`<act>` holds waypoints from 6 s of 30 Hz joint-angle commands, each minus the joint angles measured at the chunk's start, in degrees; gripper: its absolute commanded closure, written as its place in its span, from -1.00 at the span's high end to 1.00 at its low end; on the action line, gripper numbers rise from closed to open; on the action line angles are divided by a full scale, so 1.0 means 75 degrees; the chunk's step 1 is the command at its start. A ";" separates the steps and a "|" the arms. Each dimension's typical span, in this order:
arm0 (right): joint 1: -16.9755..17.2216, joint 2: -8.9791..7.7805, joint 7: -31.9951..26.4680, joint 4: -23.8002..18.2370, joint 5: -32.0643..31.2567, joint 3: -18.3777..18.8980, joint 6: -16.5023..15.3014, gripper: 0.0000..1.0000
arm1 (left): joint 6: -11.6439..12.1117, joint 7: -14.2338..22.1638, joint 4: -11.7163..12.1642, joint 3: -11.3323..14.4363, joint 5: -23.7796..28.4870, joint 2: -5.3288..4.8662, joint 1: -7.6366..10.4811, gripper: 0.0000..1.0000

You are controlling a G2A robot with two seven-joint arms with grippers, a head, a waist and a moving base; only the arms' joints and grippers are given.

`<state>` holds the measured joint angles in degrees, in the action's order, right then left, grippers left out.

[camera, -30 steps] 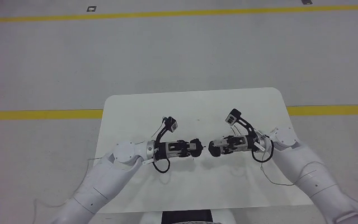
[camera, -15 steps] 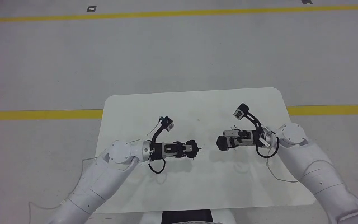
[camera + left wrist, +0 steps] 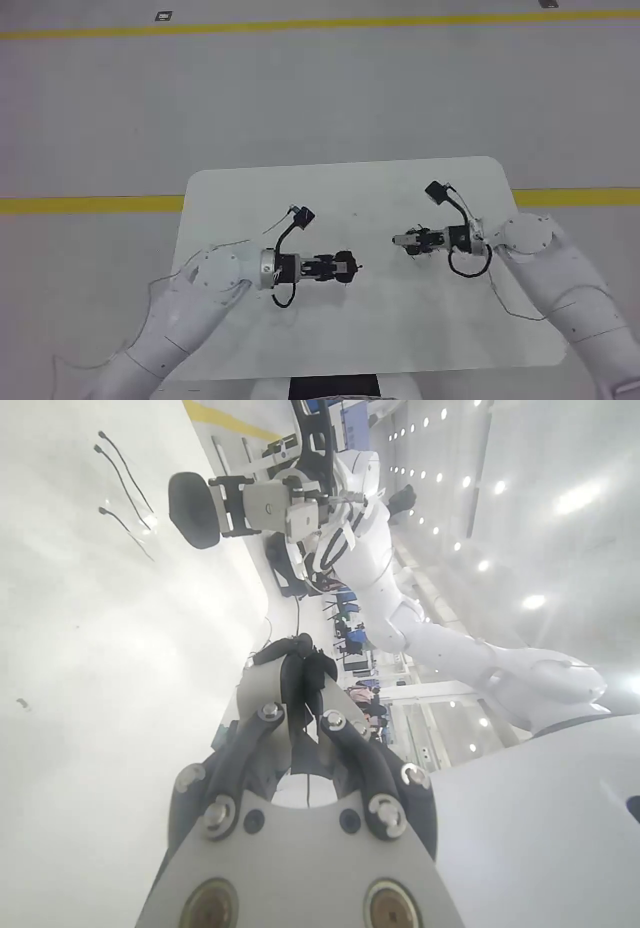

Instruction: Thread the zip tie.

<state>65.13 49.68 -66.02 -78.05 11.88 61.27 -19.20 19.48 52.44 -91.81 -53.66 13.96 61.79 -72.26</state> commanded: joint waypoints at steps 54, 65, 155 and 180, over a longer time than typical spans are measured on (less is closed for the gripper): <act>-0.0005 -0.0152 0.0509 -0.1621 -0.6273 -0.0501 0.0767 1.00 | 0.0000 -0.0241 -0.0231 -0.0063 0.0228 0.0026 -0.0182 -1.00; 0.0200 -0.0169 0.0105 -0.2193 -0.6956 -0.0523 0.1268 0.30 | 0.0000 -0.0241 -0.0231 -0.0063 0.0228 0.0026 -0.0182 -1.00; 0.0336 0.0241 0.0367 -0.1044 -0.4596 0.0951 -0.0038 -1.00 | 0.0000 -0.0241 -0.0231 -0.0063 0.0228 0.0026 -0.0182 -1.00; 0.0664 -0.0034 0.0354 -0.1587 -0.2440 0.1430 -0.0038 -1.00 | 0.0000 -0.0181 -0.0270 0.0016 0.0823 0.0042 -0.0247 -1.00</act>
<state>69.90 49.51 -63.27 -89.30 -7.85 71.69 -19.48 19.30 50.41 -93.89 -53.64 18.05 62.08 -74.04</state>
